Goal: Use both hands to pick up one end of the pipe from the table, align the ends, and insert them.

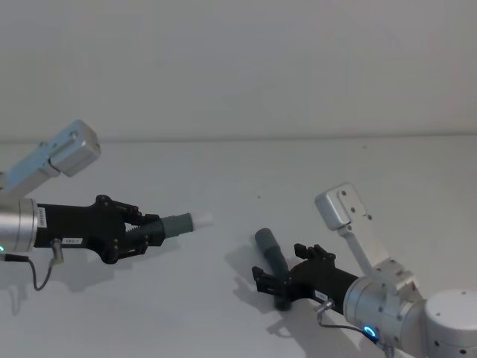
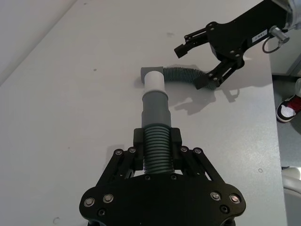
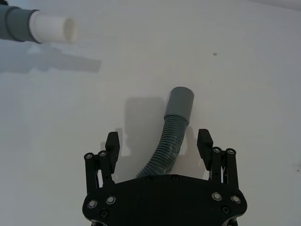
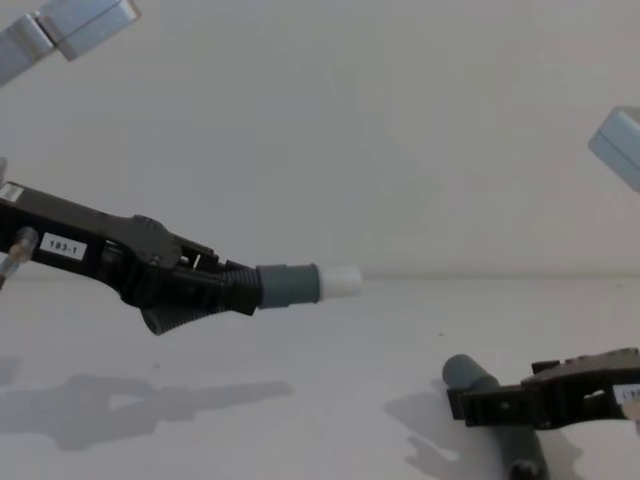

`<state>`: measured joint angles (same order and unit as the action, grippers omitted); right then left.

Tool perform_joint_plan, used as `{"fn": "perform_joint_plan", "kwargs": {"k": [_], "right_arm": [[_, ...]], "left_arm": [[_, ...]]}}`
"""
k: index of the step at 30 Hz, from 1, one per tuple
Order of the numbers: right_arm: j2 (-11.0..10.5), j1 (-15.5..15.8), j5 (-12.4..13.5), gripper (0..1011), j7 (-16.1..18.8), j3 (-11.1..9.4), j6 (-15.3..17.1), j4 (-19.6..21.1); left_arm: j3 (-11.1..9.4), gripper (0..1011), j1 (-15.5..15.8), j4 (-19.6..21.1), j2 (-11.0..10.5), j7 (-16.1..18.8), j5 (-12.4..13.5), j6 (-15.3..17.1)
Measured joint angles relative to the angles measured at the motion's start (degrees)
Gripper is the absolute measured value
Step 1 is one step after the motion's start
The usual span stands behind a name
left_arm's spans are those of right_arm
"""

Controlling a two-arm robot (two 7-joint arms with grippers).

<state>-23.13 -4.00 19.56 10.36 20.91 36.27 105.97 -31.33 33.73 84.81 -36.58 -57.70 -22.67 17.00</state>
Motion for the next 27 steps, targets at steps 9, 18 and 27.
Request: {"fn": "perform_joint_plan", "kwargs": {"k": [9, 18, 27], "right_arm": [[1.81, -0.45, -0.29, 1004, -0.99, -0.66, -0.70, -2.04], [2.80, -0.82, -0.86, 1004, -1.27, -0.88, -1.13, -3.71], [2.96, -1.10, -1.61, 890, -0.97, -0.59, -1.54, -4.69]], "left_arm": [[-0.19, 292, -0.36, 0.20, -0.02, 0.63, -0.56, -0.12], [-0.28, 292, -0.75, 0.51, -0.30, 1.43, -1.18, -0.13], [-0.30, 292, -1.07, 0.70, -0.69, 2.08, -1.67, -0.09]]}}
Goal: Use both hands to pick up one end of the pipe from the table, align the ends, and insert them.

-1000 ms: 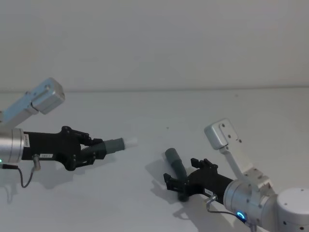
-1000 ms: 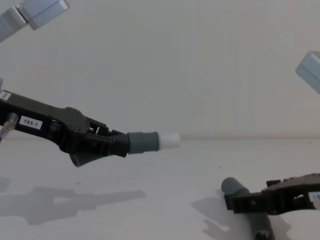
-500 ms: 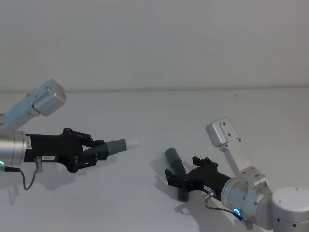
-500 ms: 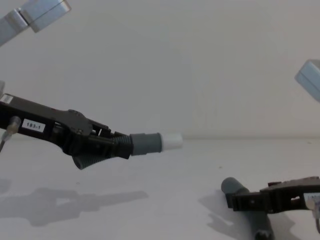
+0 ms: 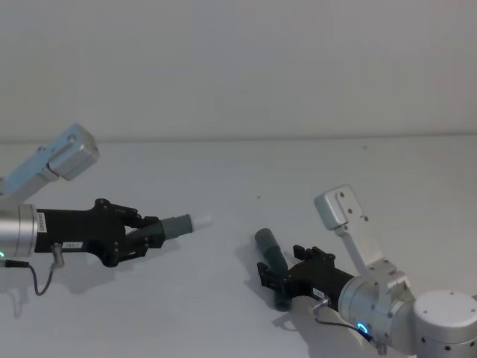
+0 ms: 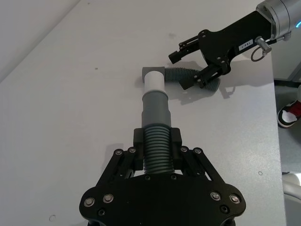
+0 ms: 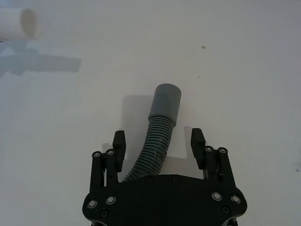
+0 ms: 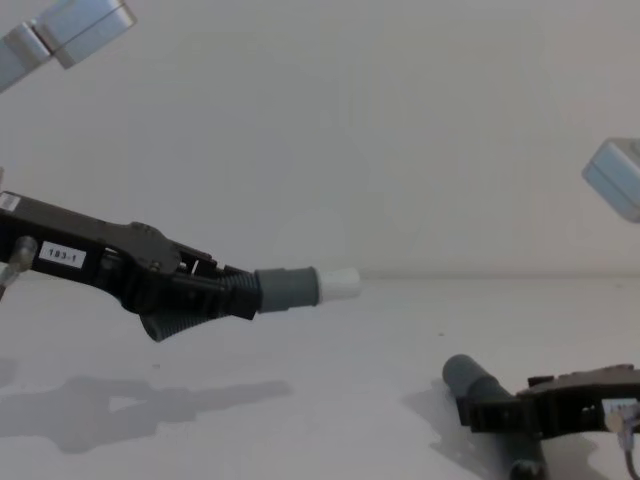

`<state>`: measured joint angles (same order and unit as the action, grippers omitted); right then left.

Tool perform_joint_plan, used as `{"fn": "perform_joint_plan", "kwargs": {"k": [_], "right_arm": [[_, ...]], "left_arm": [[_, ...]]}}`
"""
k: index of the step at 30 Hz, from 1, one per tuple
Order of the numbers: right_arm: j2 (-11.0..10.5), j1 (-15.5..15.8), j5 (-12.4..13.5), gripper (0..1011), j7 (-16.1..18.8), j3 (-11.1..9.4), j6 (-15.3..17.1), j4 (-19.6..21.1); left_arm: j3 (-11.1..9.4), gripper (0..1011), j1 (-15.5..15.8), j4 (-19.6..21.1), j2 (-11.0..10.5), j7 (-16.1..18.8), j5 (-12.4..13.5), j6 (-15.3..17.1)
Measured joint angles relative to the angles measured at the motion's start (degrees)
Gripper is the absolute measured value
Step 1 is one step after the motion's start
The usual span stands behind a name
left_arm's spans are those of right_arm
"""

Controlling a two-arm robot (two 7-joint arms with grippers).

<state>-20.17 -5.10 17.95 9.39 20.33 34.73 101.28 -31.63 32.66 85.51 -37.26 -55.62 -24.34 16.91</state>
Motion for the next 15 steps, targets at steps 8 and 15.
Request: {"fn": "perform_joint_plan", "kwargs": {"k": [8, 15], "right_arm": [[-0.19, -0.18, -0.66, 624, 0.90, 0.39, -0.31, -0.56], [-0.66, -0.20, -1.17, 416, 2.07, 0.73, -0.48, -0.77]], "left_arm": [[-0.02, 292, -0.28, 0.18, -0.35, 0.64, -0.52, 0.00], [0.01, 292, -0.58, 0.55, -0.74, 1.33, -0.91, 0.00]]}}
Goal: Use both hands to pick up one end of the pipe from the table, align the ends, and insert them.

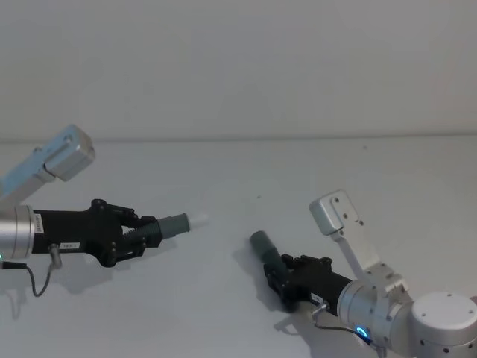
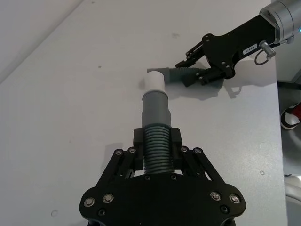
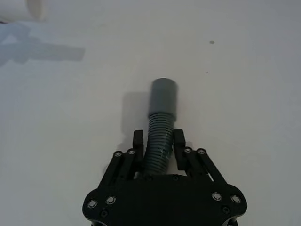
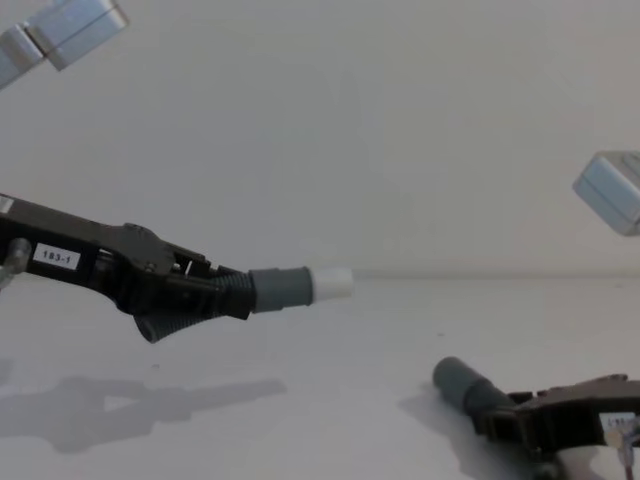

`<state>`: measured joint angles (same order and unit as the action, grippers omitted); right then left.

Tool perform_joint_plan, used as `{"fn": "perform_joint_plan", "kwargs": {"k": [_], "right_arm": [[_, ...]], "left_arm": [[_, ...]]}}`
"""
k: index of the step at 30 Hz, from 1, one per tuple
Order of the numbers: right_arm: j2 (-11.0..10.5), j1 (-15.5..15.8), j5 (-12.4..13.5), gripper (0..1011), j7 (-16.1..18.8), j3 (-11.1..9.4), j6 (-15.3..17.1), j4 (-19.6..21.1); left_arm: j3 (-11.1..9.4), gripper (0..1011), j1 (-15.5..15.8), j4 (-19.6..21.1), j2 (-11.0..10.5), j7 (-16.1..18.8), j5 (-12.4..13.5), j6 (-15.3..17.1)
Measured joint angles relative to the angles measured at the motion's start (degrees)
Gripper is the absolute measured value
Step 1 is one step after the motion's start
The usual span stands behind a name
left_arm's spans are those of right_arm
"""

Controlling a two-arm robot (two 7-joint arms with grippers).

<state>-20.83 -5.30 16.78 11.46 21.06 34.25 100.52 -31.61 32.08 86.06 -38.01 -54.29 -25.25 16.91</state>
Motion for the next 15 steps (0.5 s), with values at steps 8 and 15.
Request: {"fn": "perform_joint_plan", "kwargs": {"k": [8, 15], "right_arm": [[-0.36, 0.11, -0.48, 222, 0.87, 0.10, -0.79, -0.10], [-0.98, 0.20, -1.04, 214, 2.08, -0.04, -3.13, -0.22]], "left_arm": [[0.05, 292, -0.30, 0.56, -0.53, 0.74, -0.38, 0.00], [-0.08, 292, -0.37, 1.00, -0.85, 1.06, -0.68, -0.03]]}}
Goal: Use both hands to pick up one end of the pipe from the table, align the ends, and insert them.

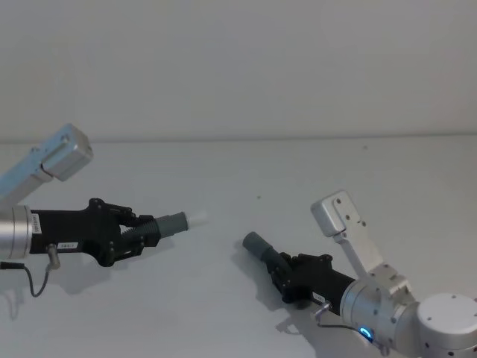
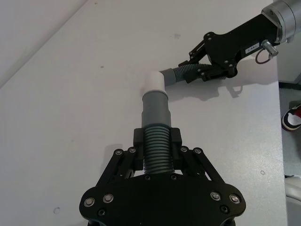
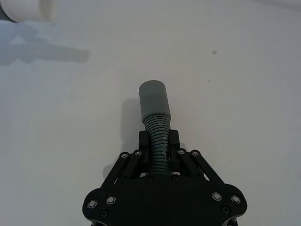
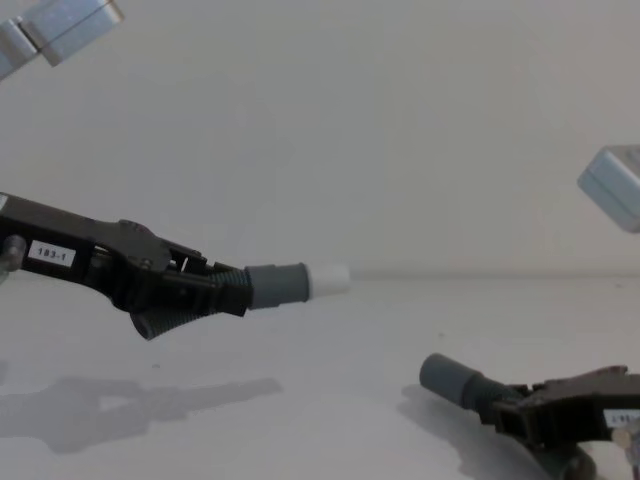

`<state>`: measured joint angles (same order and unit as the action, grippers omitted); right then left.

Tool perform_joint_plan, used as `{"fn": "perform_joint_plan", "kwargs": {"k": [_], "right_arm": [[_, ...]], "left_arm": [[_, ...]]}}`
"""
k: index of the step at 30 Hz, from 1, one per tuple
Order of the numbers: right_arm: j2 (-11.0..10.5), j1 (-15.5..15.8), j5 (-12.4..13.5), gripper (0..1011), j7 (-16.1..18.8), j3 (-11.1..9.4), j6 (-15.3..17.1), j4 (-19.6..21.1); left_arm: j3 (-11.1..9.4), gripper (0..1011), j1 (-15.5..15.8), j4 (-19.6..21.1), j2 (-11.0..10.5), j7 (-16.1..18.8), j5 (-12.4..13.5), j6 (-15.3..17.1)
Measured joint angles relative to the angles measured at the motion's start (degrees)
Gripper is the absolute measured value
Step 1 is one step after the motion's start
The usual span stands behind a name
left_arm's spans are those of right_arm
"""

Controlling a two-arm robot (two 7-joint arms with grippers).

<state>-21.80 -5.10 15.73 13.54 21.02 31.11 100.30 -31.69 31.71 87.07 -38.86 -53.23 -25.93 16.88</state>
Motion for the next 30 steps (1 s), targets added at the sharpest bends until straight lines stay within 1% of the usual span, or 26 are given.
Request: {"fn": "perform_joint_plan", "kwargs": {"k": [5, 6, 9, 10, 12, 15, 18, 20, 21, 23, 24, 27, 28, 29, 30], "right_arm": [[-0.91, -0.08, -0.50, 214, 1.49, -0.04, -2.69, -0.18], [-1.38, -0.19, -0.70, 214, 2.22, -0.05, -3.99, -0.27], [-2.29, -0.42, -1.00, 214, 3.84, -0.05, -6.47, -0.51], [-2.29, -0.42, -1.00, 215, 3.84, -0.05, -6.47, -0.51], [-3.43, -0.75, -1.19, 214, 5.54, -0.03, -8.95, -0.78], [-4.27, -1.02, -1.27, 214, 7.02, 0.01, -11.01, -1.06], [-5.98, -1.55, -1.29, 214, 9.72, 0.13, -14.42, -1.63], [-6.62, -1.76, -1.29, 214, 10.74, 0.17, -15.69, -1.86], [-7.29, -2.00, -1.28, 214, 12.02, 0.21, -17.17, -2.12], [-7.91, -2.23, -1.25, 214, 13.10, 0.27, -18.45, -2.41], [-8.58, -2.49, -1.23, 214, 14.25, 0.34, -19.84, -2.74], [-9.72, -2.93, -1.13, 214, 16.16, 0.44, -22.01, -3.38], [-10.51, -3.25, -1.05, 214, 17.36, 0.51, -23.36, -3.86], [-10.83, -3.38, -1.00, 214, 18.16, 0.54, -24.32, -4.06], [-11.17, -3.52, -0.96, 214, 18.61, 0.58, -24.82, -4.28]], "left_arm": [[-0.31, 292, 0.09, 0.16, -0.10, -0.12, -0.22, -0.18], [-0.49, 292, 0.20, 0.17, -0.12, -0.33, -0.29, -0.28], [-0.88, 292, 0.51, 0.18, -0.14, -0.99, -0.40, -0.52], [-0.98, 292, 0.60, 0.18, -0.14, -1.10, -0.41, -0.54], [-1.23, 292, 0.81, 0.18, -0.14, -1.52, -0.46, -0.66], [-1.66, 292, 1.18, 0.17, -0.14, -2.28, -0.53, -0.81], [-2.17, 292, 1.62, 0.17, -0.16, -3.09, -0.59, -0.91], [-2.51, 292, 1.90, 0.18, -0.21, -3.63, -0.63, -0.95], [-2.62, 292, 1.99, 0.18, -0.24, -3.77, -0.65, -0.96], [-2.92, 292, 2.25, 0.25, -0.32, -4.26, -0.71, -1.00], [-2.99, 292, 2.32, 0.27, -0.36, -4.39, -0.74, -1.01], [-3.30, 292, 2.55, 0.45, -0.52, -4.92, -0.87, -1.10], [-3.41, 292, 2.64, 0.53, -0.60, -5.13, -0.93, -1.14], [-3.41, 292, 2.64, 0.53, -0.60, -5.13, -0.93, -1.14], [-3.53, 292, 2.73, 0.65, -0.73, -5.34, -1.01, -1.18]]}}
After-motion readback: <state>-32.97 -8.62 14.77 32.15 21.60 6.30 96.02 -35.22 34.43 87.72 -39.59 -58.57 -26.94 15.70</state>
